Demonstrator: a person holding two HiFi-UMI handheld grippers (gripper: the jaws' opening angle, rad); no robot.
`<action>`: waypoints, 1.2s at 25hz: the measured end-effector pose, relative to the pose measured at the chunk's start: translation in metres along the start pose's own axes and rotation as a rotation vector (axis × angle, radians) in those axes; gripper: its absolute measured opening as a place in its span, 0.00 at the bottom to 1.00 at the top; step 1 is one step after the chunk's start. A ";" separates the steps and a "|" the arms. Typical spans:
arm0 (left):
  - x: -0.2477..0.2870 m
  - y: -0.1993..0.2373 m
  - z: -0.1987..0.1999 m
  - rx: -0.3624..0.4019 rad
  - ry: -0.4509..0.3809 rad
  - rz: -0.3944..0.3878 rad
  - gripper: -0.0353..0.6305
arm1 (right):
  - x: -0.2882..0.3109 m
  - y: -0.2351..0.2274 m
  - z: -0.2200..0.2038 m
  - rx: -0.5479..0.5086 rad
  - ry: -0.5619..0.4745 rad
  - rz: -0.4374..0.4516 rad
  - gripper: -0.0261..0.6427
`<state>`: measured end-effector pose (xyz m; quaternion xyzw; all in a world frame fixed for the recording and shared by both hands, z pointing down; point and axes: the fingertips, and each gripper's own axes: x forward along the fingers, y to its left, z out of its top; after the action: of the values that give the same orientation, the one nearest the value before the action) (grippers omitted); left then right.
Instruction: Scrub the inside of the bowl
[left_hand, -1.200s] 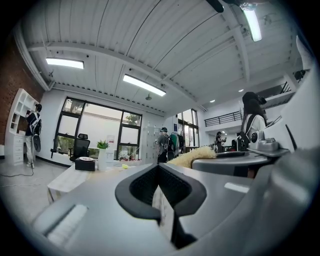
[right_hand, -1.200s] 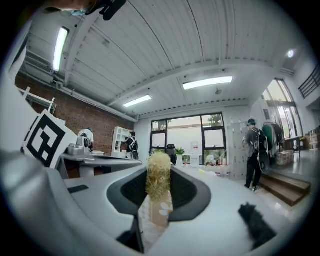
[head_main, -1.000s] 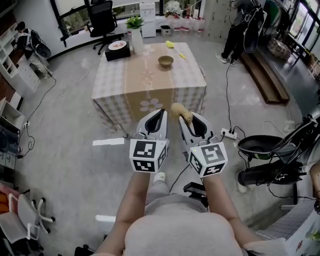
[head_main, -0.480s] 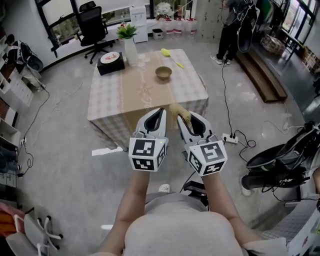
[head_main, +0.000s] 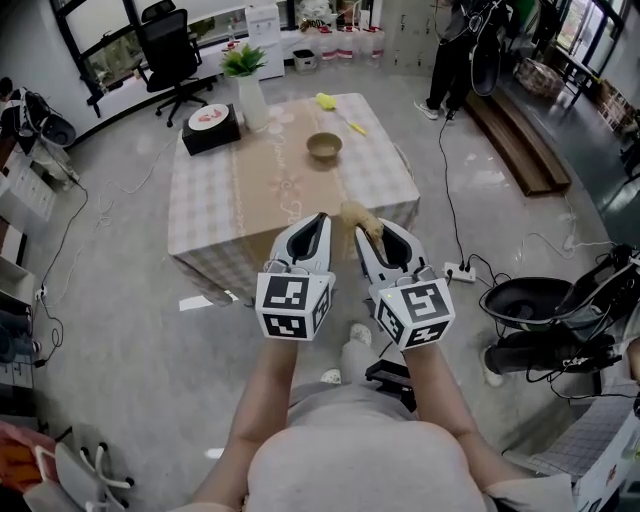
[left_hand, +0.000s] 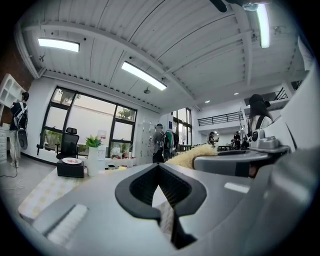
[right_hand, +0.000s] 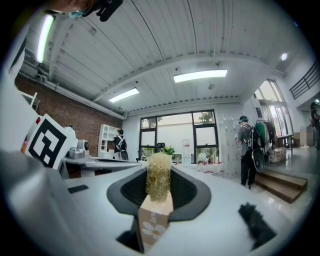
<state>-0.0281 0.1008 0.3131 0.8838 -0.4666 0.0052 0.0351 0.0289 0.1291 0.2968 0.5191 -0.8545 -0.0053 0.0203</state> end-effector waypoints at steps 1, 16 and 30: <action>0.003 0.002 -0.002 0.003 0.005 -0.003 0.06 | 0.005 -0.003 -0.002 0.005 0.004 -0.004 0.19; 0.106 0.064 -0.010 -0.006 0.038 0.041 0.06 | 0.099 -0.070 -0.015 0.005 0.032 0.012 0.19; 0.215 0.103 -0.030 0.005 0.120 0.063 0.06 | 0.195 -0.154 -0.022 0.045 0.055 0.051 0.19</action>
<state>0.0086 -0.1322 0.3576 0.8668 -0.4912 0.0605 0.0604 0.0768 -0.1145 0.3198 0.4974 -0.8664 0.0288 0.0321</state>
